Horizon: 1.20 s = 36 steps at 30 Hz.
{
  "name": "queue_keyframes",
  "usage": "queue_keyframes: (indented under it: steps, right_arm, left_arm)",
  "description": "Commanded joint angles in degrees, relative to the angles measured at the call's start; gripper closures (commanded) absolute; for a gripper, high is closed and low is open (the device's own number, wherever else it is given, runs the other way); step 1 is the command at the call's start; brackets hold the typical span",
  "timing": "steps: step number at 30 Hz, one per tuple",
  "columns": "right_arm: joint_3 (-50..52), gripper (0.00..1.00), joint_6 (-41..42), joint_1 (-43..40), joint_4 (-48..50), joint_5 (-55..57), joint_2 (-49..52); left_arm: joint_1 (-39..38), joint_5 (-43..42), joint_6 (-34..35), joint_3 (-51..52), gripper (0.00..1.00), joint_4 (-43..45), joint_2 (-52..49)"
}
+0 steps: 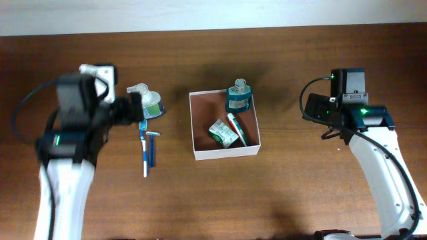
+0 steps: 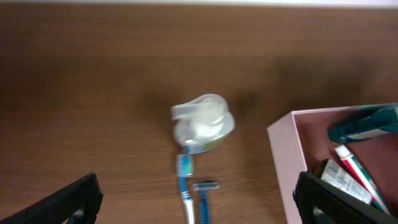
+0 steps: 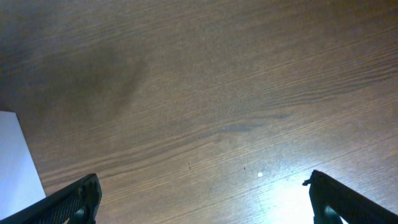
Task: Pack container
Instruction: 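Move the left gripper over the clear foam soap pump bottle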
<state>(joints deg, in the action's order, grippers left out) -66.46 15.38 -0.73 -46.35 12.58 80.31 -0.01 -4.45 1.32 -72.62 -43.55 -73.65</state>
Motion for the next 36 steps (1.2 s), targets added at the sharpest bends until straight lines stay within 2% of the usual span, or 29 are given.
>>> queue_keyframes:
  steps: [1,8,11,14,20,25,32,34,36]
  right_arm:
    - [-0.6,0.01,0.1,-0.3,0.0,0.1,-0.2]
    - [-0.6,0.01,0.1,-0.3,0.0,0.1,-0.2]
    - [-0.6,0.01,0.1,-0.3,0.0,0.1,-0.2]
    - [-0.6,0.01,0.1,-0.3,0.0,0.1,-0.2]
    - [-0.6,0.01,0.1,-0.3,0.0,0.1,-0.2]
    - [-0.6,0.01,0.1,-0.3,0.0,0.1,-0.2]
    - [-0.6,0.01,0.1,-0.3,0.0,0.1,-0.2]
    - [-0.6,0.01,0.1,-0.3,0.0,0.1,-0.2]
    - [-0.6,0.01,0.1,-0.3,0.0,0.1,-0.2]
  left_arm:
    - [0.2,-10.0,0.4,-3.4,0.0,0.9,-7.5]
    - [0.2,-11.9,0.8,-3.5,0.01,5.6,-14.6]
    - [0.2,-10.6,6.3,-3.5,0.01,7.2,-15.2]
    - [0.2,-7.2,7.5,-3.5,0.01,8.7,-15.2]
    - [0.0,2.5,24.1,-3.5,0.01,6.1,-15.2]
    - [-1.6,3.0,39.1,-3.5,0.01,4.1,-15.2]
    - [-4.6,4.9,39.8,-3.5,0.01,5.0,-15.3]
    - [-4.6,4.8,40.0,-3.5,0.03,4.4,-15.3]
    - [-4.6,4.8,43.1,-3.5,0.04,4.2,-15.4]
